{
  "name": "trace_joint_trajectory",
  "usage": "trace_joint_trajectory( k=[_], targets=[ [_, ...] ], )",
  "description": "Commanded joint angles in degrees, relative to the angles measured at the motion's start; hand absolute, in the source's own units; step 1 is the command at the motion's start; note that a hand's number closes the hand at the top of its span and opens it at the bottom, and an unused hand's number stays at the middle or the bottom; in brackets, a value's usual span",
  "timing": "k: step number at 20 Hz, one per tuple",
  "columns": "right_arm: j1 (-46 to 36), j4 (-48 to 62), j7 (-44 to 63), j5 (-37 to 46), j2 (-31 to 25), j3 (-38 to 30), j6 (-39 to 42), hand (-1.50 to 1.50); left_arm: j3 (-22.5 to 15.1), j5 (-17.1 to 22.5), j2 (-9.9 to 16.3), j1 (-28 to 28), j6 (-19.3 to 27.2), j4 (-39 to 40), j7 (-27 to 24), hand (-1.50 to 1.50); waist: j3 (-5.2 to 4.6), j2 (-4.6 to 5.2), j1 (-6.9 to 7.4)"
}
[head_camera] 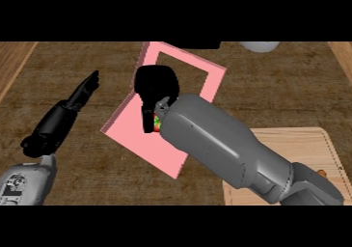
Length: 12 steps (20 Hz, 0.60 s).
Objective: Pick the tomato from the cutting board and place it in the cardboard box
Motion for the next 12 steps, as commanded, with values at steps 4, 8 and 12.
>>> trace_joint_trajectory(
  k=[4, 8, 12],
  targets=[
    [1.0, -4.2, -13.8, -0.8, 0.2, -7.4, -11.7, -1.5, 0.4, -0.1, -0.6, -1.2, 0.5, 0.3, 1.2, 0.0, 0.11, 0.02, -0.92],
    [5.0, -11.4, -17.0, -9.0, 0.2, -17.5, -27.6, -1.5, 0.6, 0.0, -0.2, -0.7, 0.2, 0.1, 0.4, 0.0, 0.29, 0.27, -0.3],
    [10.8, -12.7, -20.1, -16.1, 0.2, -21.4, -35.4, -1.5, 0.3, -0.4, -0.3, 0.2, 0.1, -0.7, -0.2, 0.0, 0.12, 0.14, 0.22]
  ],
)
